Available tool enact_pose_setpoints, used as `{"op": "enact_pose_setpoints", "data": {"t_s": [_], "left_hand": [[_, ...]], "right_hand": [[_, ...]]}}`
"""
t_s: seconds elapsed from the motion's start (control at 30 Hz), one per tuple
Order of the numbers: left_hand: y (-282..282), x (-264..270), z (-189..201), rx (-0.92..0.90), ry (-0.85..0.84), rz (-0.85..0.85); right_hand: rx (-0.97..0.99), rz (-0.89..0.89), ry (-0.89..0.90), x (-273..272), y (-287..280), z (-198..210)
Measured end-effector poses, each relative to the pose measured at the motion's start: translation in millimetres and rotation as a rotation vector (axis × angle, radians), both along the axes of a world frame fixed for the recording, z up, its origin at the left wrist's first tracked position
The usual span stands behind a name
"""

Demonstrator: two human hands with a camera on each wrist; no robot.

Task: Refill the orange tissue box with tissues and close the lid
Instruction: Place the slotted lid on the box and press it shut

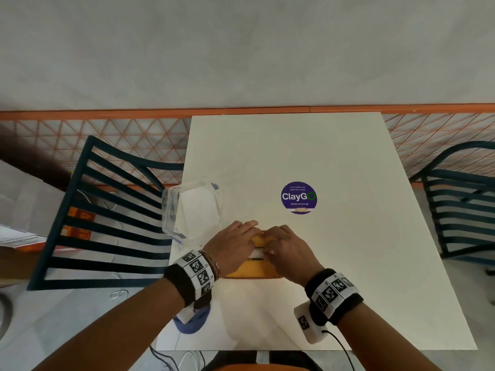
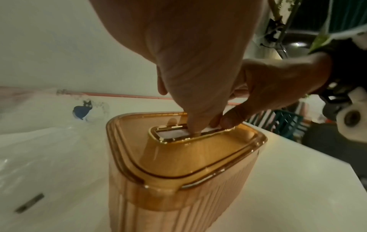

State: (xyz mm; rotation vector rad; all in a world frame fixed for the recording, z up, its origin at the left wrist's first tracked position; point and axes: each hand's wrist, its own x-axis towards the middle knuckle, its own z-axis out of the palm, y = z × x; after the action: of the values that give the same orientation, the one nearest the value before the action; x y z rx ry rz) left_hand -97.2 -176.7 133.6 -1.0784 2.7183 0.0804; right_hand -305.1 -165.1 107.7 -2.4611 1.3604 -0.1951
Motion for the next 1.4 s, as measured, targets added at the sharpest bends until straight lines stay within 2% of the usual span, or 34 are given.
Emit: {"op": "enact_pose_setpoints", "data": {"t_s": [0.13, 0.27, 0.53, 0.8, 1.03, 1.4], "left_hand": [[18.5, 7.4, 4.4, 0.155, 0.28, 0.367], [40.2, 5.9, 11.6, 0.302, 0.217, 0.527], [51.3, -4.0, -1.5, 0.259, 0.18, 0.601], [51.7, -10.1, -1.7, 0.225, 0.131, 0.636], [49.2, -13.3, 1.8, 0.212, 0.062, 0.618], [82.2, -11.7, -18.3, 0.188, 0.138, 0.654]], "right_hand": [[0.065, -0.041, -0.038, -1.5, 1.1, 2.2], [0.079, -0.03, -0.046, -0.1, 2.1, 2.3], [0.018, 0.034, 0.026, 3.5, 5.7, 9.7], [0.063, 0.031, 0.103, 3.4, 5.7, -12.1], [0.059, -0.02, 0.02, 7.9, 12.1, -6.5], [0.054, -0.06, 0.002, 16.8, 21.3, 3.1]]}}
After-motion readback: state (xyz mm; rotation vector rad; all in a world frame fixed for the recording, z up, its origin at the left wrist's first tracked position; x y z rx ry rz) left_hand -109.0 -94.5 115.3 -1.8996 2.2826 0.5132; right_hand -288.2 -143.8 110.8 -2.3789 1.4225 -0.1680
